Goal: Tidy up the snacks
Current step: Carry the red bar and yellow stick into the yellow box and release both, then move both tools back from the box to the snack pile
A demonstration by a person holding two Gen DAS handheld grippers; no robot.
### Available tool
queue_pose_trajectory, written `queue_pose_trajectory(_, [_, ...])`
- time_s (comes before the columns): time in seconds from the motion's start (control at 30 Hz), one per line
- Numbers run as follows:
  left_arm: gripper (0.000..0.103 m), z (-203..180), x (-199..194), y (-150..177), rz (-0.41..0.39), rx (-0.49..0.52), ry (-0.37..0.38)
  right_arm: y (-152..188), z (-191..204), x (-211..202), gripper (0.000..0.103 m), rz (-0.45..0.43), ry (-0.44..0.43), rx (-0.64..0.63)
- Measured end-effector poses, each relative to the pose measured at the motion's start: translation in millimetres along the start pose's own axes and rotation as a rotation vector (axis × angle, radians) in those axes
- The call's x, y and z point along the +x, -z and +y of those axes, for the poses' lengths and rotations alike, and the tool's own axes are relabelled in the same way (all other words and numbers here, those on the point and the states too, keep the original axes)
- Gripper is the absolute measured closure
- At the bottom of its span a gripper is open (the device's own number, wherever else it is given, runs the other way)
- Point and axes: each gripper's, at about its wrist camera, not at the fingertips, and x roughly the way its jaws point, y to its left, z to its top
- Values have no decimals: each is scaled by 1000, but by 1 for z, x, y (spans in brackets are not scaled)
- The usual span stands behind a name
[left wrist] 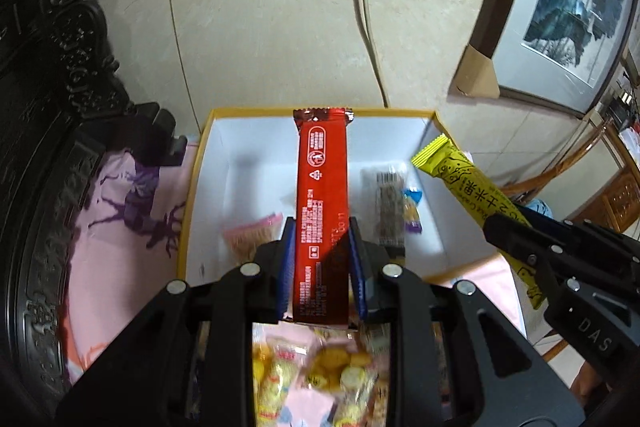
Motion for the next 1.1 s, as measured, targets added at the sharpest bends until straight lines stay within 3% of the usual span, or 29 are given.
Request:
queue_pose_trajectory(0.03, [74,1,4,-7,1,1,-4,-5,-1,3,82,-4,3,0])
queue_pose_trajectory(0.07, [62,2,9,-14,2,-3,-5,-13,-3,8,80,-8,7,5])
queue_pose_trajectory(0.1, [19,3,11,-18,0,-10,-7,-19,-4,12,71,-6,13,9])
queue_pose_trajectory(0.13, [8,6,11,-24,-18,-24,-21,-24,-6,16,65,-3,27,13])
queue_pose_trajectory(0.17, [8,9,9,-28,-41,-38,-43,-29,-9,18,46,-7,58,26])
queue_pose_trajectory(0.2, [8,14,8,-32,-50,-55,-27,-32,-12,19,44,-9,80,35])
queue_pose_trajectory(0.33, [6,26,3,-25,-41,-84,-22,-30,-20,14,44,2,71,36])
queue_pose_trajectory(0.47, [6,35,-5,1,-15,-108,-19,-2,-21,5,43,59,45,27])
queue_pose_trajectory(0.53, [5,39,-11,24,3,-110,-21,20,-18,1,43,96,28,27])
queue_pose_trajectory(0.87, [5,60,-44,175,170,-169,-26,201,21,8,42,388,-153,-34])
queue_pose_trajectory(0.97, [5,67,-52,214,225,-177,-33,222,23,13,42,422,-178,23])
queue_pose_trajectory(1.1, [5,79,-54,238,267,-200,-55,214,37,14,42,361,-201,2])
